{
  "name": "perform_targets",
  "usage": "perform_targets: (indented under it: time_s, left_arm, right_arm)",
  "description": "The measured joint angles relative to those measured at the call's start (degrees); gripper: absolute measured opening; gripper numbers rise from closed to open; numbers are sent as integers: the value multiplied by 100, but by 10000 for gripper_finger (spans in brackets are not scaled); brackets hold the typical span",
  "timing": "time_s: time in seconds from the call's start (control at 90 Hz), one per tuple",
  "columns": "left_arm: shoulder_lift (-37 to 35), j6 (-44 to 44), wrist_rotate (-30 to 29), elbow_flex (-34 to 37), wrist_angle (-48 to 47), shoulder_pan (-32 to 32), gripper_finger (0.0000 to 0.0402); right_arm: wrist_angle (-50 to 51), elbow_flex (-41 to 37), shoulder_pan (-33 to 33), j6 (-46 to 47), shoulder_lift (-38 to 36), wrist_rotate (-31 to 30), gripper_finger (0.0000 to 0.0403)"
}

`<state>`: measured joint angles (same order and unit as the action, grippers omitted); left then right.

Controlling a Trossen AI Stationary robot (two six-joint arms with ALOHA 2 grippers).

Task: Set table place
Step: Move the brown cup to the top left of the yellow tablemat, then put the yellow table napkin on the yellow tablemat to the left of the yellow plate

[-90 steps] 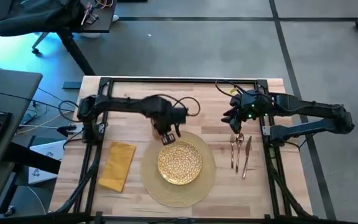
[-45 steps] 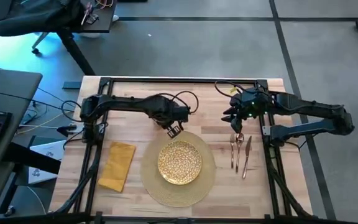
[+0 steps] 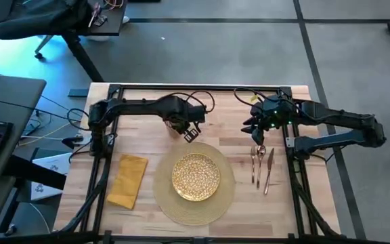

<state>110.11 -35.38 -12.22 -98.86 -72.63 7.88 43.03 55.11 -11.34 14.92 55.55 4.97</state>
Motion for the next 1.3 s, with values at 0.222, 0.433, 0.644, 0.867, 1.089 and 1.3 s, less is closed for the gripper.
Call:
perform_targets:
  time_s: [0.222, 0.433, 0.644, 0.867, 1.089, 1.3]
  left_arm:
    - [14, -157, 473, 399, 359, -5, 12]
    - [-97, -336, 529, 404, 350, -48, 27]
    - [-288, -448, 465, 401, 292, -26, 84]
    - [-708, -672, 773, 401, 173, 33, 141]
    - [-1674, -1477, 1202, 397, -922, -73, 153]
    - [-2342, -2771, 2008, 649, -1559, -869, 144]
  right_arm:
    - [0, 0, 0, 2, 0, -1, 144]
    - [-7, -2, 0, -5, 0, -2, 144]
    - [-115, 0, 0, -46, 0, -2, 144]
    - [-127, -2, 0, -44, 0, -2, 144]
    - [-145, -2, 0, -44, 0, -2, 144]
    - [-367, -2, 0, -46, 0, -4, 144]
